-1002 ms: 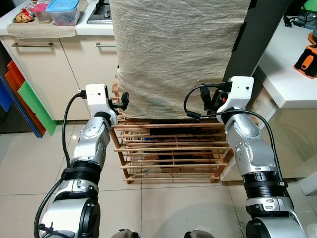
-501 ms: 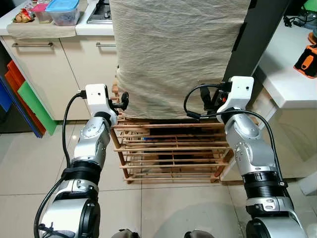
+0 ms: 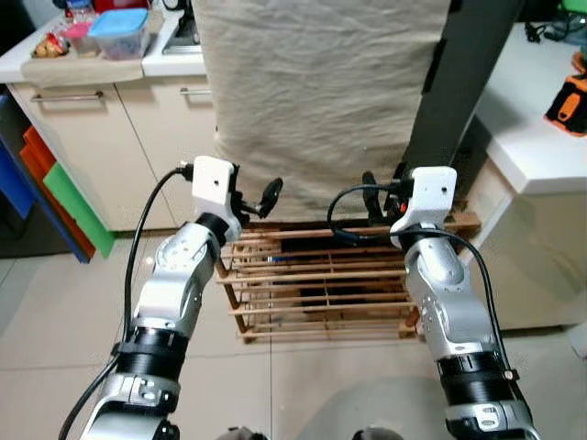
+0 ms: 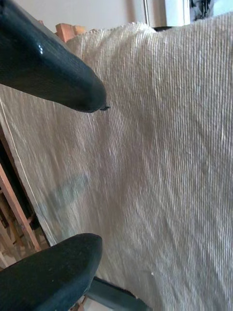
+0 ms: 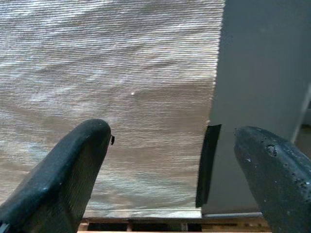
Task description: Restocking fridge
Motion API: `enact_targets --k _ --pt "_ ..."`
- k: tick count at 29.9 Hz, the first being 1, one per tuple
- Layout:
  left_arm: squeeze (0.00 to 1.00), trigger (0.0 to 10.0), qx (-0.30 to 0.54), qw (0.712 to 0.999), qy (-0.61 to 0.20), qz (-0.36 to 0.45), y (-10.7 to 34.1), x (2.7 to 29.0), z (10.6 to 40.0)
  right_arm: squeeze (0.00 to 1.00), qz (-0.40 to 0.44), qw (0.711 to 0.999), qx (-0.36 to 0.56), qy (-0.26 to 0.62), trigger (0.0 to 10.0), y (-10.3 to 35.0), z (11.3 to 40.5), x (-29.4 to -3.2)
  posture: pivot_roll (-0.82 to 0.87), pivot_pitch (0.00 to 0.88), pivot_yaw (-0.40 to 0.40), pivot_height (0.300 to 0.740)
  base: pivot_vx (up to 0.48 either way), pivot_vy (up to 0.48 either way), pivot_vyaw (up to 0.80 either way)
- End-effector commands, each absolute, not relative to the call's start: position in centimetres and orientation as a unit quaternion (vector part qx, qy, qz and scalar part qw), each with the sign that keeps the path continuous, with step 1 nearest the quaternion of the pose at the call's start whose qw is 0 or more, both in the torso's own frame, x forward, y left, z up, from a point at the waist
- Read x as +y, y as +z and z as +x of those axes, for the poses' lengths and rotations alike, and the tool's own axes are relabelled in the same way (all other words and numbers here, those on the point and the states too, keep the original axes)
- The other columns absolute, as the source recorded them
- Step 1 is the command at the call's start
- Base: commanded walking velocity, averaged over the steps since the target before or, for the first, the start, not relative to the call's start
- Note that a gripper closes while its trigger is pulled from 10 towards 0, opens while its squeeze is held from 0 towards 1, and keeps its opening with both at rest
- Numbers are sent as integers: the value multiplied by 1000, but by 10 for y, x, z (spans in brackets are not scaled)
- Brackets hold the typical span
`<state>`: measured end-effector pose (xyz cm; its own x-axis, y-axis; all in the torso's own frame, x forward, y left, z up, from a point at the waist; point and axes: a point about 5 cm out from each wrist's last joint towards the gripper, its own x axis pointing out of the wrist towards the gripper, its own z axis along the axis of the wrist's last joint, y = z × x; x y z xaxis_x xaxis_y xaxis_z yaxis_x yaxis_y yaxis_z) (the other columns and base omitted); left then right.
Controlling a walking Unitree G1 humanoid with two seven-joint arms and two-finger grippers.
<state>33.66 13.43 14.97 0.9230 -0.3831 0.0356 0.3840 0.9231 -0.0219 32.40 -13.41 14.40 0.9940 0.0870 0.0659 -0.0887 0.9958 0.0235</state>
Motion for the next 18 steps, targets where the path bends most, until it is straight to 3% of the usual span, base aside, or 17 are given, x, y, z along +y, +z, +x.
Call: enact_targets --k 1,7,11,18 --pt "0 10000 -35 979 -203 5 160 136 333 0 22 998 -52 37 10000 150 320 -136 -249 5 92 740 0 0 0" --pt "0 10000 -51 980 -193 -8 162 151 315 0 30 998 -54 14 10000 139 298 -152 -244 18 88 740 0 0 0" --pt "0 10000 -41 982 -182 -6 156 147 319 0 23 999 -45 7 10000 134 299 -156 -248 21 87 740 0 0 0" --pt "0 10000 -38 979 -198 -15 157 139 316 0 13 998 -55 28 10000 142 304 -149 -253 23 83 740 0 452 0"
